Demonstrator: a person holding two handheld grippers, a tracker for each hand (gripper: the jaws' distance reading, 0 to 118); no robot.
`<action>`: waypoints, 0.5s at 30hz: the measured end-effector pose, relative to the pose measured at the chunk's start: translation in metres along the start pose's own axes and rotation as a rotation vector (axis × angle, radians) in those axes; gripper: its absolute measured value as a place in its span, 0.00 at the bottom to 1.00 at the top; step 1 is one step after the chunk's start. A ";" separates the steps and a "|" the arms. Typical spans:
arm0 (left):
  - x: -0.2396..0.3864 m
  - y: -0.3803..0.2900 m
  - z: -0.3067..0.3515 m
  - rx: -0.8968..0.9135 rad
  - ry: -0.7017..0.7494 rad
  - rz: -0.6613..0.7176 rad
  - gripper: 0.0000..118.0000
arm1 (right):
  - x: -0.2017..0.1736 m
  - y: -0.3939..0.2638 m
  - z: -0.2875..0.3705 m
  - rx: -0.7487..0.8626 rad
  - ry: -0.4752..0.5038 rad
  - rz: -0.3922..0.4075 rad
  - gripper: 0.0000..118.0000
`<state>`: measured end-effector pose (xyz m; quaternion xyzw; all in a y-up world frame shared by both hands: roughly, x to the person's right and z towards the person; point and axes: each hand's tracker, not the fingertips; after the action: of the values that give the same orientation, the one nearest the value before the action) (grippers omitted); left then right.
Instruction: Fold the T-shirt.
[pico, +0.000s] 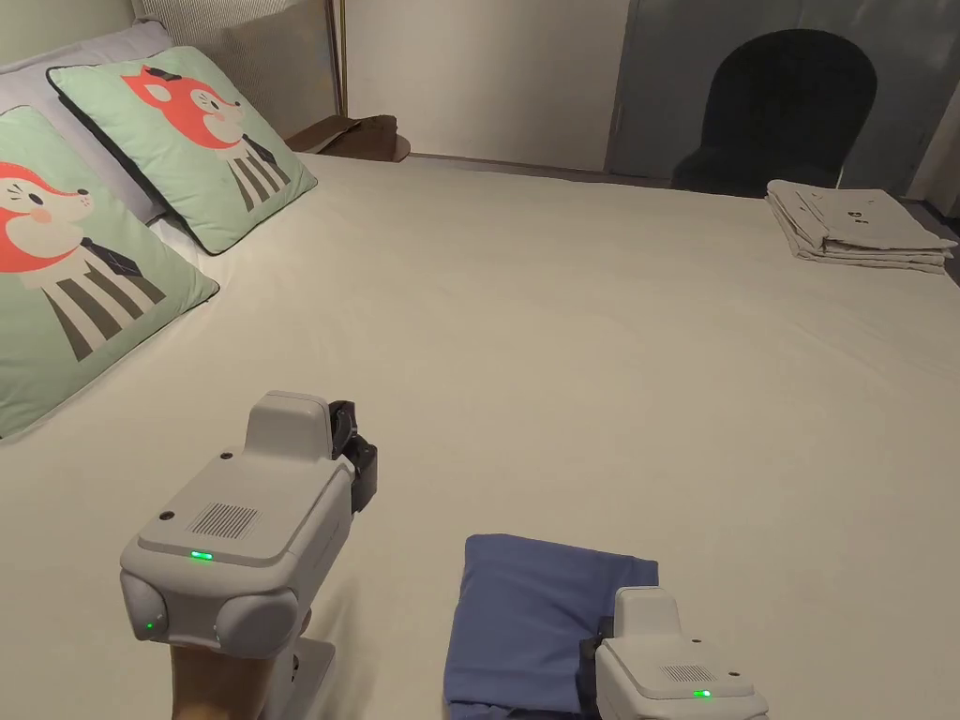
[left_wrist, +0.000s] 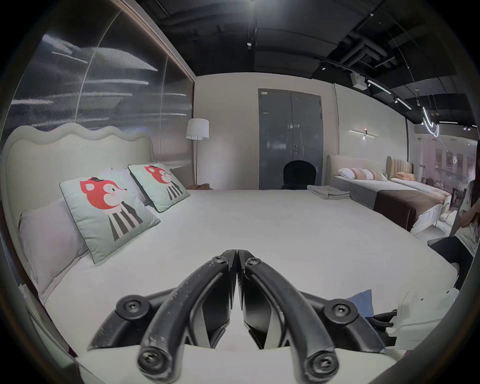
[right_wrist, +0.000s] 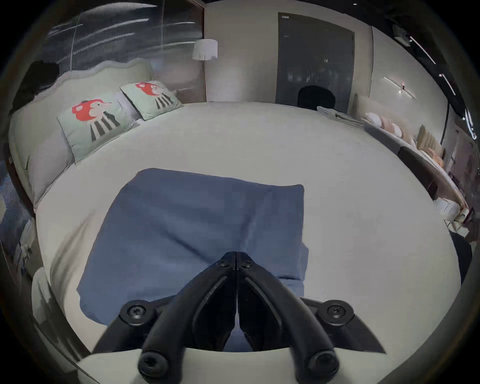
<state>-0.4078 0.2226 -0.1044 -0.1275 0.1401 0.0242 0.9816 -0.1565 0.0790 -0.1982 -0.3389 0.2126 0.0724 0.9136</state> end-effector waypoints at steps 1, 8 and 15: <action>0.001 -0.003 -0.003 -0.022 -0.005 -0.002 0.00 | 0.000 0.000 0.000 -0.003 -0.002 0.006 0.00; 0.003 -0.018 -0.025 -0.251 -0.151 0.143 0.04 | 0.000 0.002 0.002 -0.007 0.000 -0.003 0.00; -0.004 -0.047 -0.072 -0.633 -0.405 0.483 0.93 | 0.003 0.003 0.002 -0.013 0.008 -0.024 0.00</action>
<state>-0.4272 0.1585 -0.1590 -0.3778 -0.0433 0.3189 0.8681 -0.1537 0.0826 -0.1994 -0.3475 0.2120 0.0613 0.9113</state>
